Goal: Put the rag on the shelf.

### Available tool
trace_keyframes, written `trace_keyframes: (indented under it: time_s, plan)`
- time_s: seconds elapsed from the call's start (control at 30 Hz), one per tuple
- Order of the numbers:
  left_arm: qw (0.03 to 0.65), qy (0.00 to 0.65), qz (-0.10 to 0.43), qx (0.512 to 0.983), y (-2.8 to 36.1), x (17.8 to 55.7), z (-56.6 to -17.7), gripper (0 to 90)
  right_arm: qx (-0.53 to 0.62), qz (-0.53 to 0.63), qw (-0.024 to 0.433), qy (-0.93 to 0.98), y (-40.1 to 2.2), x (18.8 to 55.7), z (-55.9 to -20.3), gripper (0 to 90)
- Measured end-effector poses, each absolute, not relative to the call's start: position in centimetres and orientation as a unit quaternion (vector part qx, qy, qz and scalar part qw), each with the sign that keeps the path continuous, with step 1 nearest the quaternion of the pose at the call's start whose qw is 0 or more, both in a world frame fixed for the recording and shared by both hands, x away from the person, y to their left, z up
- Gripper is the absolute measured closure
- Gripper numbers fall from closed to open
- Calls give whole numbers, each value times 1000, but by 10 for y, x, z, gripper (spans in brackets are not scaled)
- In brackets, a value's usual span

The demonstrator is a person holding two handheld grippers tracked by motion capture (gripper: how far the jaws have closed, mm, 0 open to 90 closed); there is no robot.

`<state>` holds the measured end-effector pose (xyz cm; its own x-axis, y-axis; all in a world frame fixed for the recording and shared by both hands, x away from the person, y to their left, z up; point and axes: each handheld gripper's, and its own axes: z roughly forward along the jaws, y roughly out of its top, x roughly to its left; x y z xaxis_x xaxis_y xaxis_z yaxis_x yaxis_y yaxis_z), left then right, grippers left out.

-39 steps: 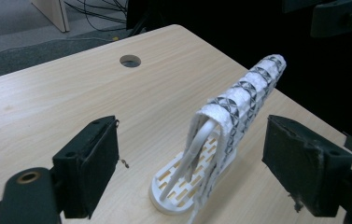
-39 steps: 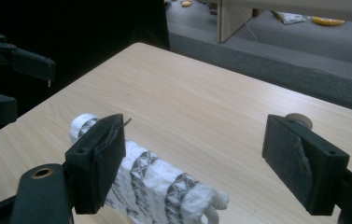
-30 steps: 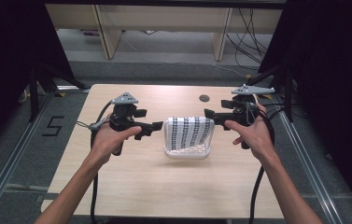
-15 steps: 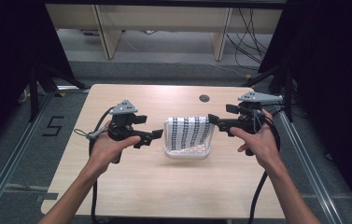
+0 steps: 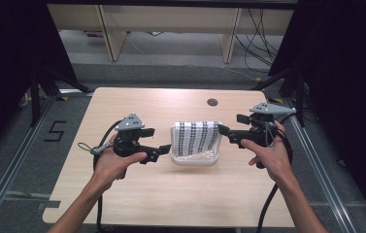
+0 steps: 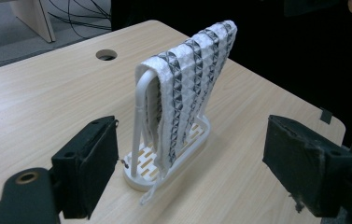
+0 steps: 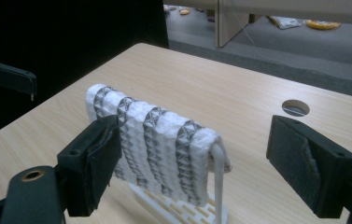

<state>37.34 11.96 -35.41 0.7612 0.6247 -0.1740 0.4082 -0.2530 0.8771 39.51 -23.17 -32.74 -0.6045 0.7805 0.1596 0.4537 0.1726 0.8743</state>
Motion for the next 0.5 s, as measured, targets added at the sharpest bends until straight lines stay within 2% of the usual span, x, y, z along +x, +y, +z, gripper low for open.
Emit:
trace_keyframes:
  time_s: [0.3, 0.33, 0.37, 0.43, 0.5]
  plan:
    - [515, 327, 107, 785, 122, 365, -360, 173, 412, 500, 157, 746, -232, 387, -333, 194]
    - [512, 329, 107, 786, 122, 363, -361, 174, 406, 498, 168, 747, -232, 387, -334, 193]
    - [514, 327, 107, 785, 122, 363, -362, 173, 413, 500, 157, 745, -231, 385, -334, 194]
    - [515, 326, 106, 785, 121, 362, -365, 173, 405, 496, 171, 749, -233, 385, -334, 193]
    - [512, 324, 103, 789, 121, 360, -366, 173, 406, 501, 160, 747, -232, 383, -336, 193]
